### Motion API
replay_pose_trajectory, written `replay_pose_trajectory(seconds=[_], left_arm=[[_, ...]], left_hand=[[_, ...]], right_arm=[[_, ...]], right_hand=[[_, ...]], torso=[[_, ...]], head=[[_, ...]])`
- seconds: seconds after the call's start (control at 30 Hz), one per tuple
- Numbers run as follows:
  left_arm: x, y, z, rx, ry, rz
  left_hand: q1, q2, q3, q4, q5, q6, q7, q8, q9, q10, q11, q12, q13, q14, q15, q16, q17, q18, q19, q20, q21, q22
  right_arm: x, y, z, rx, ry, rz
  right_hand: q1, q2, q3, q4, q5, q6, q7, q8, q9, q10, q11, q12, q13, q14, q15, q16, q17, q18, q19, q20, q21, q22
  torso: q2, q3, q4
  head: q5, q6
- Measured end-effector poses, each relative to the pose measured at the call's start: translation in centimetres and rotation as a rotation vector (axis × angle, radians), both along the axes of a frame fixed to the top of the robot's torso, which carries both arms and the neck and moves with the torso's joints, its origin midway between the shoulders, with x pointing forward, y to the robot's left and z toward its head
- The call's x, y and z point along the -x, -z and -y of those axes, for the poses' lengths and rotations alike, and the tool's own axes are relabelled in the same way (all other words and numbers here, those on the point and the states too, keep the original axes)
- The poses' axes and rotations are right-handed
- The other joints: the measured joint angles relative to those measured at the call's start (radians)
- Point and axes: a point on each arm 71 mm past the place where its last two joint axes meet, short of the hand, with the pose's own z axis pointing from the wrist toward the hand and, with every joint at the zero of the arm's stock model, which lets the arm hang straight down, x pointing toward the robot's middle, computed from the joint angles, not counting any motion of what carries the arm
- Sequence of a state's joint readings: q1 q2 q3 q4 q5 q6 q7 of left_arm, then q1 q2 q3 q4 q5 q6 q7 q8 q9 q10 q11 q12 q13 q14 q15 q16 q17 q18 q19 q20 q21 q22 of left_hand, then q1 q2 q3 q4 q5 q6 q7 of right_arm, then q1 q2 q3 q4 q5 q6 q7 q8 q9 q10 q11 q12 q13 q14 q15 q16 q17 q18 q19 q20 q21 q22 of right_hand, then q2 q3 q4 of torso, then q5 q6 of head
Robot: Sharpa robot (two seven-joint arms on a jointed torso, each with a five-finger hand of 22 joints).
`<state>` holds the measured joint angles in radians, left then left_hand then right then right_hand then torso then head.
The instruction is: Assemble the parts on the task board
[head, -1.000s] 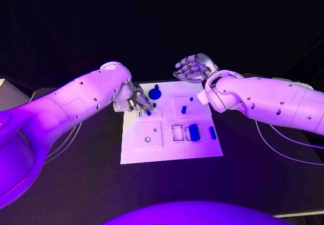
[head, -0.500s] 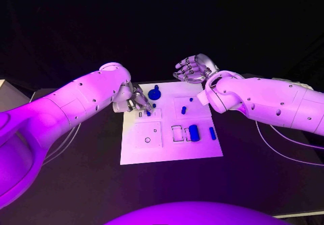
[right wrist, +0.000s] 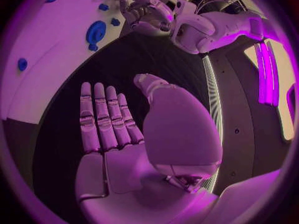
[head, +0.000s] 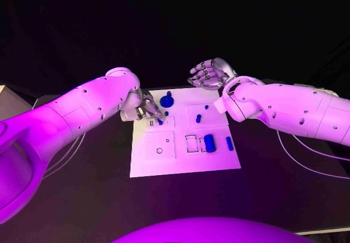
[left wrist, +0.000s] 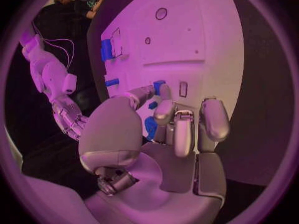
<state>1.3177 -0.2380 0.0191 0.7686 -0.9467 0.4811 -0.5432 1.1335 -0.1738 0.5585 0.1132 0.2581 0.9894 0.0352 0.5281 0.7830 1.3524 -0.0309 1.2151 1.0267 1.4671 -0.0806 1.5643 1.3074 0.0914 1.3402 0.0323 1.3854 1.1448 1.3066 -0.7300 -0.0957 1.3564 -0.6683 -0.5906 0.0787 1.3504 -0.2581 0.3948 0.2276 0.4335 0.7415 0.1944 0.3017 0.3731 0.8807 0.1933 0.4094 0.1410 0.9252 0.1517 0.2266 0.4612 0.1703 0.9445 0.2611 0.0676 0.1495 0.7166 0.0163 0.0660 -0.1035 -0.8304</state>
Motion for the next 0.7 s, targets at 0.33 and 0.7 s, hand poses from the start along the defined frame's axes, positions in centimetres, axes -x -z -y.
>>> replay_pose_trajectory(seconds=[0.33,0.7], left_arm=[[0.03,0.10,-0.45,-0.001,-0.003,0.005],[0.19,0.23,-0.97,-0.008,-0.005,0.011]], left_hand=[[0.004,-0.005,-0.049,0.055,-0.167,0.011,0.001,-0.004,0.000,0.000,0.000,0.000,0.004,0.000,0.000,0.000,0.000,0.000,0.000,0.000,0.000,0.005],[-0.018,-0.027,-0.113,0.119,-0.204,0.015,0.006,-0.004,0.001,0.000,0.000,0.000,0.005,0.000,0.000,0.000,0.000,0.000,0.000,0.000,0.000,0.005]], right_arm=[[0.03,0.09,0.07,0.000,0.000,-0.002],[0.05,0.19,0.21,0.000,0.002,-0.003]], right_hand=[[0.000,0.000,0.000,0.000,0.000,0.000,0.000,0.000,0.000,0.000,0.000,0.000,0.000,0.000,0.000,0.000,0.000,0.000,0.000,0.000,0.000,0.000],[0.000,0.000,-0.003,-0.003,0.000,0.000,0.000,0.000,-0.001,0.000,0.000,0.000,-0.002,-0.004,0.004,0.000,-0.002,0.000,-0.004,0.004,0.000,-0.003]], torso=[[0.000,-0.0005,0.0006],[0.001,-0.0005,-0.0003]], head=[[0.000,0.001],[0.001,0.001]])
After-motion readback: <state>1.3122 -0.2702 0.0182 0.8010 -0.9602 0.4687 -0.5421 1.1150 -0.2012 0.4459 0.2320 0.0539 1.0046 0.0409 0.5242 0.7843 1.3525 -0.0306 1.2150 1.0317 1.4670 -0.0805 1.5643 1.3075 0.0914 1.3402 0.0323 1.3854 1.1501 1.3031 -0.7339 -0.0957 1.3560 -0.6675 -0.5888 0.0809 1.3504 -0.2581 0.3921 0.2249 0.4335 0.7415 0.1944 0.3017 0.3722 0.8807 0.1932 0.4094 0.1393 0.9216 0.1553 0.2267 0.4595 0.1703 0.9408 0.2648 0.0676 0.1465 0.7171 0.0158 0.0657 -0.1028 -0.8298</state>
